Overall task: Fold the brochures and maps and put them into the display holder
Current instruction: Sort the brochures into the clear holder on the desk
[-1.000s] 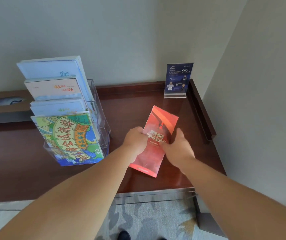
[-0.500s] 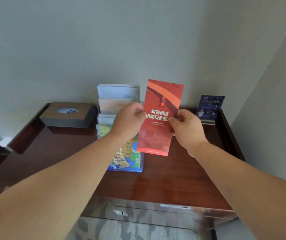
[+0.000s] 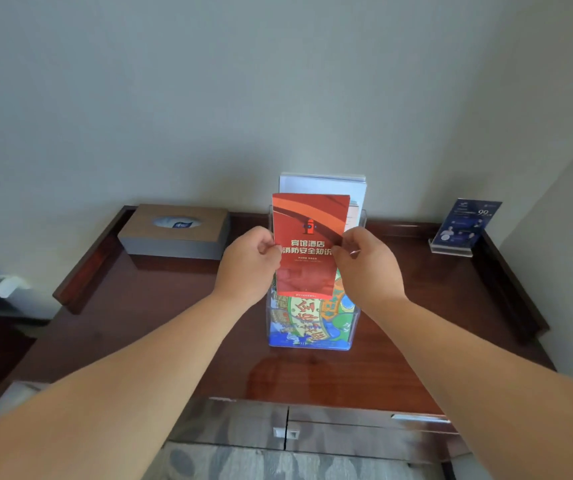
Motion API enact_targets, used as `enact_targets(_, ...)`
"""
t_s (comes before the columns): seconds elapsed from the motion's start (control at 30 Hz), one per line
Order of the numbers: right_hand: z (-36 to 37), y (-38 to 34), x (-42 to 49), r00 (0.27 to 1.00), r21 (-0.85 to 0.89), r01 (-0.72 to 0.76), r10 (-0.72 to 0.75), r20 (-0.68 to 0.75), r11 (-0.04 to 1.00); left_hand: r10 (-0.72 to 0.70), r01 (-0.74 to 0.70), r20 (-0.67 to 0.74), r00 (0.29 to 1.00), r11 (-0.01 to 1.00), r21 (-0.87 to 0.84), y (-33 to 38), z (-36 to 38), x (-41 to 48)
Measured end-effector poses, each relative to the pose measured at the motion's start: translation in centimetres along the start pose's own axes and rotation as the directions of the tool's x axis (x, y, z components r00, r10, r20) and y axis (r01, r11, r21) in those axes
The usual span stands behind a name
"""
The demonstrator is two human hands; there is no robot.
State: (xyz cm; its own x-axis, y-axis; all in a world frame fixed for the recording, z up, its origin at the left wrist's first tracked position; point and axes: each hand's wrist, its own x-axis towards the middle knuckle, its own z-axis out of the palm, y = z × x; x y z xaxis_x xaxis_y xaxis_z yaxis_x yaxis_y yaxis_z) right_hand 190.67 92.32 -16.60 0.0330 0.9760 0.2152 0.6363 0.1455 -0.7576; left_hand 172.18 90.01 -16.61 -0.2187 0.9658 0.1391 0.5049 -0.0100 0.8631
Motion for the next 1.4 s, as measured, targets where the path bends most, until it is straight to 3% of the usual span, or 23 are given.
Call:
enact_targets(0.33, 0.8, 2.7, -0.5, 0.995, -0.191, -0.081, 0.092, 0.049, 0.978, -0.08, 0.075, 0.056, 0.995, 0.994, 0.079, -2.0, 2.6, -0.9)
enact_targets(0.5, 1.1, 3.6, -0.8, 0.991, -0.197, -0.102, 0.118, 0.069, 0.975, -0.098, 0.091, 0.069, 0.993, 0.991, 0.098, -2.4, 3.5, -1.2)
enact_targets(0.77, 0.9, 2.8, -0.1, 0.998, -0.112, -0.038, 0.042, 0.037, 0.993, -0.059, 0.061, -0.03, 0.998, 0.995, 0.08, -1.7, 2.7, -0.5)
enact_targets(0.87, 1.2, 3.1, -0.4, 0.985, -0.149, -0.129, 0.144, 0.095, 0.981, -0.067, 0.07, -0.036, 0.997, 0.994, 0.084, -2.2, 2.6, -1.1)
enact_targets(1.0, 1.9, 2.8, -0.8, 0.908, -0.171, -0.238, 0.282, 0.311, 0.956, -0.071, 0.073, -0.032, 0.997, 0.994, 0.082, -2.8, 2.7, -1.4)
enact_targets(1.13, 1.9, 2.6, -1.2, 0.821, -0.336, -0.099, 0.268, 0.504, 0.937, -0.08, 0.079, 0.0, 0.997, 0.992, 0.096, -3.1, 3.0, -1.3)
enact_targets(1.23, 1.8, 2.3, -1.5, 0.789, -0.46, 0.012, 0.274, 0.549, 0.888, -0.085, 0.082, 0.025, 0.996, 0.991, 0.105, -3.1, 3.4, -1.2)
enact_targets(1.4, 2.2, 3.4, -1.8, 0.804, -0.506, 0.056, 0.261, 0.534, 0.861, -0.108, 0.101, 0.043, 0.993, 0.983, 0.151, -3.3, 4.1, -1.0)
